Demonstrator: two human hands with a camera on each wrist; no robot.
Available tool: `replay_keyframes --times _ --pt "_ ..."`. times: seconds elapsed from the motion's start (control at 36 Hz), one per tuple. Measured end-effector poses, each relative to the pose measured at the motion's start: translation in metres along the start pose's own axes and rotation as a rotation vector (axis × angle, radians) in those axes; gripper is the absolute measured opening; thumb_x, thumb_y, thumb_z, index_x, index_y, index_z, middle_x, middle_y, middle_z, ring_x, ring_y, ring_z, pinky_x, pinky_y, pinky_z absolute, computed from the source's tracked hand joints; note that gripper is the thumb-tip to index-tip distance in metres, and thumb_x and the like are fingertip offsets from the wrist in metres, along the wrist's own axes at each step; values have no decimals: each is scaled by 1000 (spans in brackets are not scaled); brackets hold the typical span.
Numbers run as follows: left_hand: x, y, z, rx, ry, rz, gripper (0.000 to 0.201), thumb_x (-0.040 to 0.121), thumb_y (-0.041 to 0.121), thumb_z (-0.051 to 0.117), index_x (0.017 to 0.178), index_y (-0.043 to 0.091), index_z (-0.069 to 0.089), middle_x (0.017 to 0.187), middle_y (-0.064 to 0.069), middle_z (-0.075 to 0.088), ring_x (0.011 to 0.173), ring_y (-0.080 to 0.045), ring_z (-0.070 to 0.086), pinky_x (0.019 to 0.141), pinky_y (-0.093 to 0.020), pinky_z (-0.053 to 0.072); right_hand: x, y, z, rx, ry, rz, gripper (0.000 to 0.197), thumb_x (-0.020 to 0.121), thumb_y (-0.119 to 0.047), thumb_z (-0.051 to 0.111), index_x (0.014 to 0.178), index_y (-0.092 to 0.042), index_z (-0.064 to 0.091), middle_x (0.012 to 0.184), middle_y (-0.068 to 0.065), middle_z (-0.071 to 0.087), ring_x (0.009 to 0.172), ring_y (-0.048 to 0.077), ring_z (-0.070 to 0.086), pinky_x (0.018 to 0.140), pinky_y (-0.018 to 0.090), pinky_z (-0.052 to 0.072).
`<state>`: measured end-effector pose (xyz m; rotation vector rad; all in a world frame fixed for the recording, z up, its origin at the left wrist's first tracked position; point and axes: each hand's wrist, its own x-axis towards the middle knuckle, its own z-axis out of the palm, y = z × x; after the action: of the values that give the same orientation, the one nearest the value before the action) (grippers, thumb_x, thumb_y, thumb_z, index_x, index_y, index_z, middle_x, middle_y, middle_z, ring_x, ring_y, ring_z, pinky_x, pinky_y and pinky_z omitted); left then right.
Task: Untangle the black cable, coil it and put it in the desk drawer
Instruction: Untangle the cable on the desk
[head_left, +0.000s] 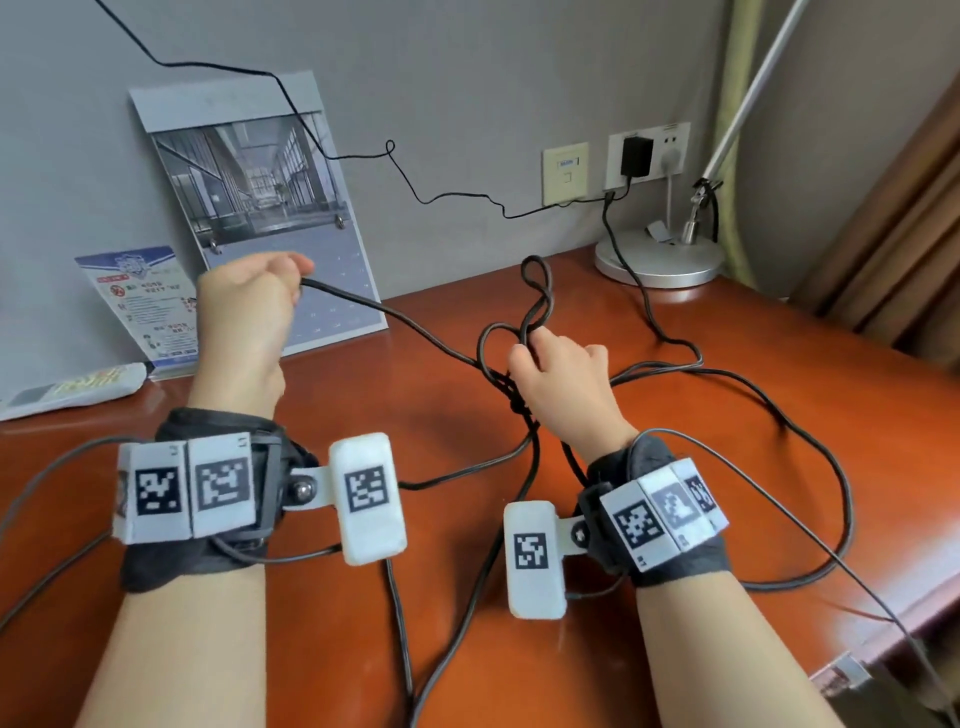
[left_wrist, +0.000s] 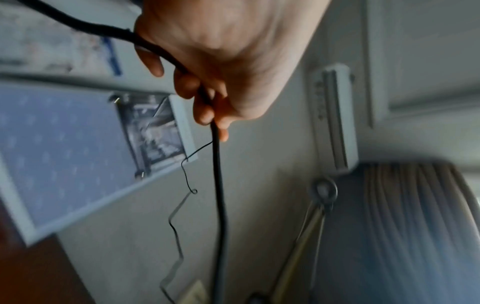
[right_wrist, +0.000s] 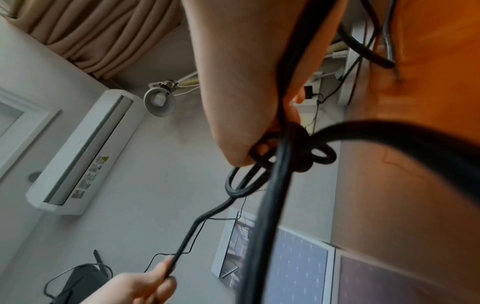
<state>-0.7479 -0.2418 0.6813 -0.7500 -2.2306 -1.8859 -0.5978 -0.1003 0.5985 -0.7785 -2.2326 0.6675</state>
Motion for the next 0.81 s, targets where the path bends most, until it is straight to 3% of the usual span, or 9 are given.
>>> replay_keyframes --times 0.08,0.14,0.25,0.33,0.44,0.5,0.56,0.64,0.81 --pt "-7 -2 1 407 20 154 30 92 9 40 72 24 56 77 -2 54 85 -15 57 82 -31 42 -5 -4 7 69 -59 -29 33 95 -18 36 64 -21 24 57 -3 35 59 18 34 85 38 26" --pt "-16 1 5 755 -8 258 28 91 8 41 90 29 60 98 -4 57 117 -25 44 104 -45 25 -9 -7 9 141 -63 -39 32 96 -15 34 66 -21 24 57 -3 31 57 16 29 85 37 26" --pt "-37 6 24 994 -365 339 41 90 9 45 125 29 53 143 0 42 143 -15 17 111 -56 -10 -17 -18 5 334 -55 -57 26 97 -14 33 72 -16 27 58 -4 27 56 15 24 80 34 27" --pt "-46 5 39 1040 -597 395 29 95 20 41 120 28 51 127 2 50 134 -21 33 113 -57 -4 -20 -23 5 462 -64 -48 28 98 -13 36 71 -16 28 58 -6 27 56 15 25 75 33 26" --pt "-49 13 36 932 -666 488 21 94 24 39 73 26 44 78 9 39 97 -21 39 99 -43 31 -18 -22 7 554 35 88 27 94 -21 39 68 -20 31 52 -12 39 63 19 35 79 43 36" --pt "-47 17 31 865 -596 498 20 91 30 42 75 24 53 78 6 45 92 -19 41 93 -38 31 -17 -22 3 569 84 129 24 91 -24 39 70 -12 39 58 -9 52 67 23 45 90 46 38" --pt "-44 18 26 773 -485 488 26 90 34 45 73 19 57 78 3 50 88 -23 46 92 -38 33 -15 -18 0 471 152 132 28 92 -24 38 78 -2 48 78 7 66 81 25 52 92 37 28" --pt "-36 15 20 601 -371 482 35 93 32 47 63 14 51 70 -2 46 80 -31 48 83 -40 41 -15 -14 -3 239 260 81 30 91 -26 37 80 -3 52 82 11 62 90 23 46 71 29 12" --pt "-23 19 6 453 -173 536 37 87 30 46 58 8 41 63 -4 36 70 -32 42 63 -35 30 -11 -17 -9 181 318 56 35 88 -26 32 72 -6 56 72 7 54 85 21 40 71 31 12"
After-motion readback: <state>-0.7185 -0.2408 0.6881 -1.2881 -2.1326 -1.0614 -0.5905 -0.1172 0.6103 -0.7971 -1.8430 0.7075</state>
